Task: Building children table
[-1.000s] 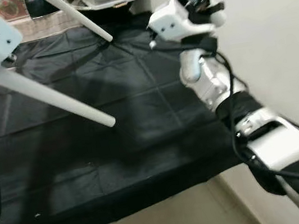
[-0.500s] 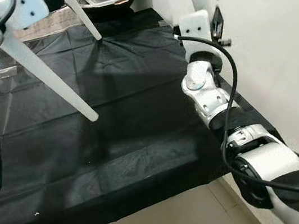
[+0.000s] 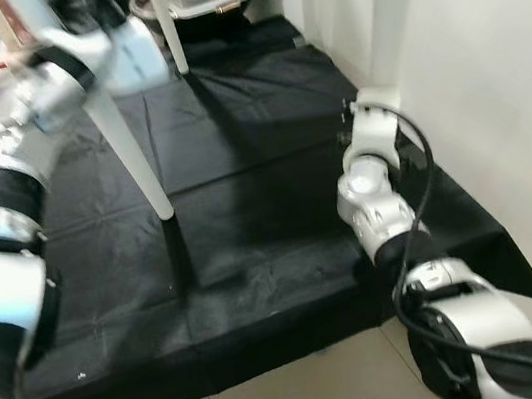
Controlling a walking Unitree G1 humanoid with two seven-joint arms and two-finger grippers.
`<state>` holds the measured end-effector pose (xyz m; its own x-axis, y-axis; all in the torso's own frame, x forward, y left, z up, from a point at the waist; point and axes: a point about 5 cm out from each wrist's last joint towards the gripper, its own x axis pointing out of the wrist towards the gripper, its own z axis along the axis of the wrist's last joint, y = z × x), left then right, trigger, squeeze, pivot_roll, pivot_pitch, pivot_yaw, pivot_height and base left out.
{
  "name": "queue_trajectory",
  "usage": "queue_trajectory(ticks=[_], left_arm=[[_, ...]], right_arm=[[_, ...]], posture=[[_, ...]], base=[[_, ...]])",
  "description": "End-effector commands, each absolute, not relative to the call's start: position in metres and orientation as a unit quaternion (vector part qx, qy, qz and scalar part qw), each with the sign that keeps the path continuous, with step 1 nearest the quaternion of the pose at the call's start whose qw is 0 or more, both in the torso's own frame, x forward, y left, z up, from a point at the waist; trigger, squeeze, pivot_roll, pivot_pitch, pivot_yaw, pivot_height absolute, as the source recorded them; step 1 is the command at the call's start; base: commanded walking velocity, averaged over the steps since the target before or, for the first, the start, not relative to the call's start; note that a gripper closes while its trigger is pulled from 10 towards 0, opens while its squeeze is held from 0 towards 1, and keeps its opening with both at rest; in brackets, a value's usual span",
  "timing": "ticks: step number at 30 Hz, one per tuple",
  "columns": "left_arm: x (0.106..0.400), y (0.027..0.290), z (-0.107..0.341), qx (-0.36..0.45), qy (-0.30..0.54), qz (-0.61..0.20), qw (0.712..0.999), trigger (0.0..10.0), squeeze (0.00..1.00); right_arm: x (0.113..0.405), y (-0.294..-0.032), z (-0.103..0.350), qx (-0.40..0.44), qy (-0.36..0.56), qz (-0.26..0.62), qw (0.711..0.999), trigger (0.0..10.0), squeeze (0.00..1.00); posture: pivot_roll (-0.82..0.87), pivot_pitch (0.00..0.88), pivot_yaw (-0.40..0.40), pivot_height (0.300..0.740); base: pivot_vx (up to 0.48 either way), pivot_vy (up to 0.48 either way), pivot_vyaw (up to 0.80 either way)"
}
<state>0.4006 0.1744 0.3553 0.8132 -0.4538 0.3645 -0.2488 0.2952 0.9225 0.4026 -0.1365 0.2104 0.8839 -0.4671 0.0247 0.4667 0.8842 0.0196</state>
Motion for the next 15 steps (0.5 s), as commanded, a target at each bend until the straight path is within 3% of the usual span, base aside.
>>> queue_trajectory(ticks=[1, 9, 10, 11, 12, 13, 14, 15], left_arm=[[0.4, 0.168, 0.35, 0.577, -0.306, -0.086, 0.752, 10.0, 0.0], [0.398, 0.148, 0.321, 0.541, -0.319, -0.134, 0.767, 10.0, 0.0], [0.396, 0.145, 0.314, 0.528, -0.322, -0.143, 0.773, 10.0, 0.0], [0.396, 0.145, 0.314, 0.528, -0.322, -0.143, 0.773, 10.0, 0.0], [0.394, 0.142, 0.305, 0.513, -0.32, -0.15, 0.782, 10.0, 0.0], [0.394, 0.142, 0.305, 0.513, -0.32, -0.15, 0.782, 10.0, 0.0], [0.392, 0.14, 0.293, 0.493, -0.316, -0.155, 0.795, 10.0, 0.0], [0.388, 0.137, 0.279, 0.471, -0.309, -0.159, 0.811, 10.0, 0.0]], right_arm=[[0.402, -0.13, 0.207, -0.012, -0.006, -0.225, 0.974, 0.0, 0.0], [0.399, -0.122, 0.202, 0.007, 0.002, -0.204, 0.979, 0.0, 0.0], [0.398, -0.121, 0.201, 0.008, 0.004, -0.2, 0.98, 3.0, 0.0], [0.398, -0.121, 0.201, 0.008, 0.004, -0.2, 0.98, 3.0, 0.0], [0.397, -0.119, 0.2, 0.012, 0.006, -0.195, 0.981, 7.4, 0.0], [0.397, -0.119, 0.2, 0.012, 0.006, -0.195, 0.981, 7.4, 0.0], [0.397, -0.117, 0.199, 0.013, 0.006, -0.183, 0.983, 10.0, 0.0], [0.396, -0.114, 0.199, 0.023, 0.0, -0.168, 0.986, 10.0, 0.0]], posture=[[0.16, 0.133, 0.027, 0.74], [0.15, 0.121, 0.027, 0.74], [0.15, 0.12, 0.028, 0.74], [0.15, 0.12, 0.028, 0.74], [0.15, 0.119, 0.029, 0.74], [0.15, 0.119, 0.029, 0.74], [0.15, 0.116, 0.029, 0.74], [0.15, 0.112, 0.028, 0.74]], base=[[0.0, 0.0, 0.0], [0.0, 0.0, 0.0], [0.0, 0.0, 0.0], [0.0, 0.0, 0.0], [0.0, 0.0, 0.0], [0.0, 0.0, 0.0], [0.0, 0.0, 0.0], [0.0, 0.0, 0.0]])
